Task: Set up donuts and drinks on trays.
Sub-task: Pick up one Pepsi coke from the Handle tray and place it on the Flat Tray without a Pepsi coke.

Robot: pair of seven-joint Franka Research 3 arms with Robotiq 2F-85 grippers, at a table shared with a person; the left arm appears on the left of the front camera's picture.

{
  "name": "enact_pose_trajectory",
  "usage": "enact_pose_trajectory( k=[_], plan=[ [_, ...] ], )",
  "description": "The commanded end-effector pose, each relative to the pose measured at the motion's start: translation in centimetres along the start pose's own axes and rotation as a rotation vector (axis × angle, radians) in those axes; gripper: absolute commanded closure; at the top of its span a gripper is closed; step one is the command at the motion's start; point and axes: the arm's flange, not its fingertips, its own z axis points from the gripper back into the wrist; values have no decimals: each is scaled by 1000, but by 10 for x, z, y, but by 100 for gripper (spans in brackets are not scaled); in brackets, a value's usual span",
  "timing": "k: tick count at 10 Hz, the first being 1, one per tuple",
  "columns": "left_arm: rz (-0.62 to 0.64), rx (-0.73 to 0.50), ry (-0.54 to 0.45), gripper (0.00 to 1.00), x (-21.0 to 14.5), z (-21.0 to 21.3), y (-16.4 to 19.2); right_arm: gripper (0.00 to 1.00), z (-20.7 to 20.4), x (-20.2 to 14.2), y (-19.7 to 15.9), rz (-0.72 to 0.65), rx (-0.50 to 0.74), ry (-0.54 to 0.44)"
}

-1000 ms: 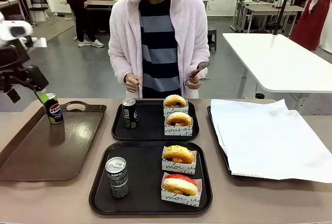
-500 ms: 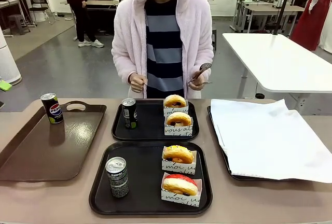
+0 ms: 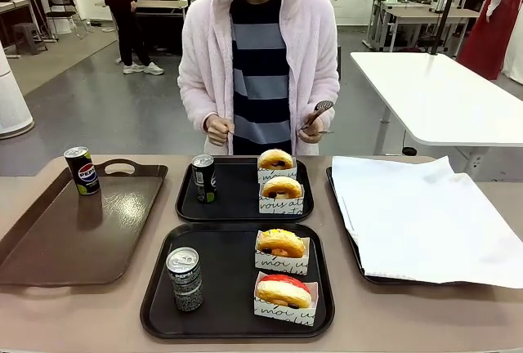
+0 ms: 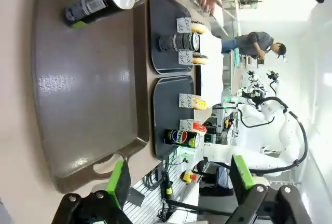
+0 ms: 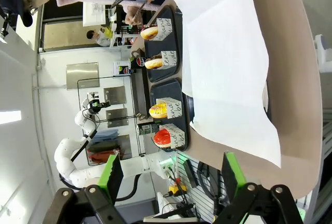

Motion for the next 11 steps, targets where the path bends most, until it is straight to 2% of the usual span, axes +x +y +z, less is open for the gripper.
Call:
enact_pose_trajectory(
  k=[1,4,5,11],
  plan=[
    [-67,-23,20,0,9,16,4,0,0,0,0,12,16,-4],
    [-35,-37,63,0,10,14,5,0,0,0,0,12,16,-4],
    [-32,-25,22,0,4,18,5,0,0,0,0,12,16,-4],
    [-32,-25,22,0,4,18,5,0,0,0,0,12,16,-4]
  ],
)
